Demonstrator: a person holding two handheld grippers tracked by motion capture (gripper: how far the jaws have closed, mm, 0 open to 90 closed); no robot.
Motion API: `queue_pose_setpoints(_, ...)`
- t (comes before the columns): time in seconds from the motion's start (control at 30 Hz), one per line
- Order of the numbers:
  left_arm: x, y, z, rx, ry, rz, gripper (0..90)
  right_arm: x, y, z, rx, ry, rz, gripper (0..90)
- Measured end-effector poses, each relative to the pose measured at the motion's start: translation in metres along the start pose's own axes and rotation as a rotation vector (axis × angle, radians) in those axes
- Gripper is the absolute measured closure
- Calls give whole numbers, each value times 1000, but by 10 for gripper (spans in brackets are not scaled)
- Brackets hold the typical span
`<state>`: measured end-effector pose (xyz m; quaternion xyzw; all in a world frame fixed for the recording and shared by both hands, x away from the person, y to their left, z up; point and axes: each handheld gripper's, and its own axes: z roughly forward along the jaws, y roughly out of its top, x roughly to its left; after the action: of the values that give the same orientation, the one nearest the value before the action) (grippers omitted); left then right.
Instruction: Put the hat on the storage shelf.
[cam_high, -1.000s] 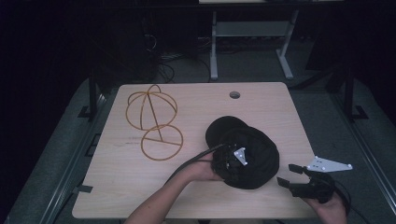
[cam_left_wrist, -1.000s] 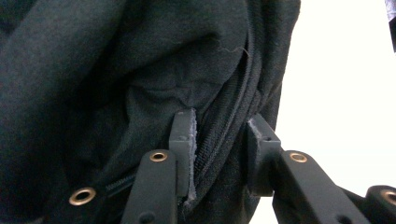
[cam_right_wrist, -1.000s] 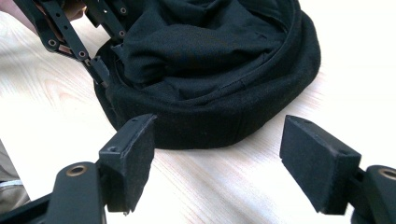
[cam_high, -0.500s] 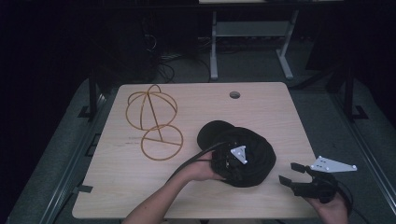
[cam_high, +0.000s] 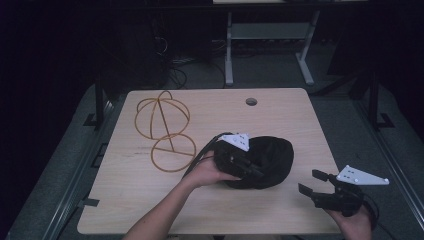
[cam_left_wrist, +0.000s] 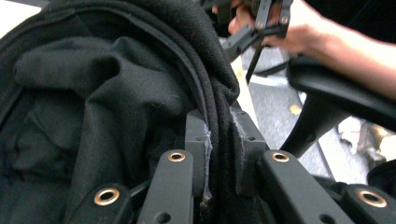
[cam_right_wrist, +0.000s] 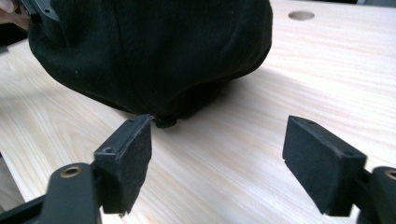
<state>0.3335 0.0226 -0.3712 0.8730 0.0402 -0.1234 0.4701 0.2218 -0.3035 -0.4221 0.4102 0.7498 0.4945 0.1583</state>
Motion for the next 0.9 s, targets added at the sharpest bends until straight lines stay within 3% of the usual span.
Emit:
queue_pose_setpoints(0.23,-3,3,-18,-79,-17,-26,788,14,10,6,-17,32,-21,198)
queue_pose_setpoints(0.37,-6,5,-24,-94,-12,-24,788,21,16,11,-25,49,-31,181)
queue_pose_setpoints(0.5,-9,7,-32,-118,-13,-21,787,26,21,13,-62,101,-12,170)
queue_pose_setpoints(0.63,-10,11,-39,-150,-14,-28,787,33,32,13,-100,137,-22,159)
queue_pose_setpoints(0.9,-13,23,-46,-171,-24,-3,787,44,54,27,-111,130,-79,157)
